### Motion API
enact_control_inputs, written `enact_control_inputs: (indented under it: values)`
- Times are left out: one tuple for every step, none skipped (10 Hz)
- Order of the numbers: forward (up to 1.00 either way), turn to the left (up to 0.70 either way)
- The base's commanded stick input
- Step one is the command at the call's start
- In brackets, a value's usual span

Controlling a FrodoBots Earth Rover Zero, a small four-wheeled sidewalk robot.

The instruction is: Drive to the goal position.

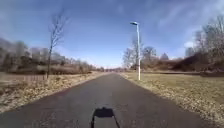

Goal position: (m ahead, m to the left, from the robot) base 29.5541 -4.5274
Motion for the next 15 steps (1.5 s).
enact_control_inputs:
  values:
    - [1.0,0.06]
    - [1.0,0.06]
    - [1.0,0.07]
    - [1.0,0.07]
    - [1.0,0.07]
    - [1.0,0.06]
    - [1.0,0.06]
    - [1.0,0.06]
    - [1.0,0.07]
    - [1.0,0.07]
    - [1.0,0.07]
    - [1.0,0.07]
    - [1.0,0.07]
    - [1.0,0.08]
    - [1.0,0.08]
